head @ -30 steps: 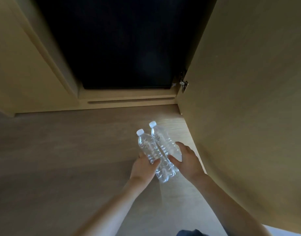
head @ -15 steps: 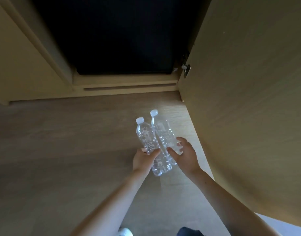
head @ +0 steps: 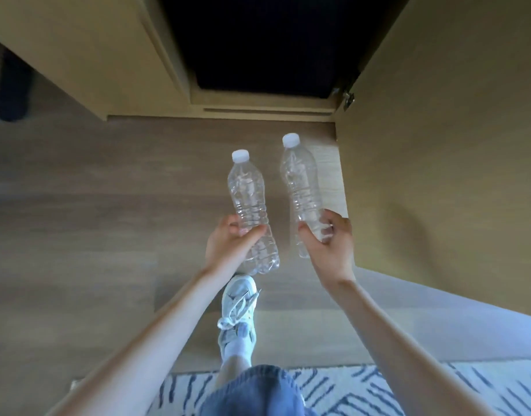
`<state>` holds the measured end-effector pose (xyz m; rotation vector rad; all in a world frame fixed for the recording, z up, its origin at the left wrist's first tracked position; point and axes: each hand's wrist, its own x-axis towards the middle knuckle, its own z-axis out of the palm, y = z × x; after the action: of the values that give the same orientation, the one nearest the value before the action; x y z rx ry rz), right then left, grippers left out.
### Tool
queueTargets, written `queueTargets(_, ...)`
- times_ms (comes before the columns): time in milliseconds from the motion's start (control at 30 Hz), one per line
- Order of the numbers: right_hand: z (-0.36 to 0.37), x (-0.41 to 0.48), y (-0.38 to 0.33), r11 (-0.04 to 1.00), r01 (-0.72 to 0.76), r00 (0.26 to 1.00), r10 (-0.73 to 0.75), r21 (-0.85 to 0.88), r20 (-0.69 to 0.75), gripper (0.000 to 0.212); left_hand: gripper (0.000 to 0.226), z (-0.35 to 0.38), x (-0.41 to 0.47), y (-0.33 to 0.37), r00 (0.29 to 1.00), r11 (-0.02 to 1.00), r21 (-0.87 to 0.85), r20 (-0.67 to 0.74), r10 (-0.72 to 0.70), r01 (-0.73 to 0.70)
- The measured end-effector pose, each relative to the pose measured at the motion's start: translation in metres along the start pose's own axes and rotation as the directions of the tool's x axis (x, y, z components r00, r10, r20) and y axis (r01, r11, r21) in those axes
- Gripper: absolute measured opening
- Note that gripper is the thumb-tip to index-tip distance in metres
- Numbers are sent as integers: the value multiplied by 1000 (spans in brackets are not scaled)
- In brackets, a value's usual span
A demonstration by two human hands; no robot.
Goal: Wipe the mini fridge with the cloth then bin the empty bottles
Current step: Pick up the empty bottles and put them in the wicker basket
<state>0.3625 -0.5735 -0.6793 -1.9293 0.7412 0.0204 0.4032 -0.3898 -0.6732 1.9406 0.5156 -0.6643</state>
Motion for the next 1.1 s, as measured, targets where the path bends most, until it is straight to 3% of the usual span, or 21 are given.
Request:
queueTargets(133,-42,-69,-95,1000,1,1000,-1,13,29,41,42,-73,-98,54,1000,993,-114,-13,-18,17)
queueTargets(300,-94,-147,-221,997,72,996,-74,29,55,36,63,-151,-206,144,999,969,-246,-34,-27,18)
queueTargets(533,-177,-221,-367,986,159,987,-160,56,17,39,55,-237,-338,246,995,966,-243,-61,74,-87)
queueTargets(800,-264,-261,-455,979,183,983,-179,94,-48,55,55,-267,-426,345,976,960,-201,57,210,-195)
queueTargets(1100,-320,-257,-515,945,248,960,-211,212,-182,46,54,-273,-452,433,886,901,-196,192,423,-388)
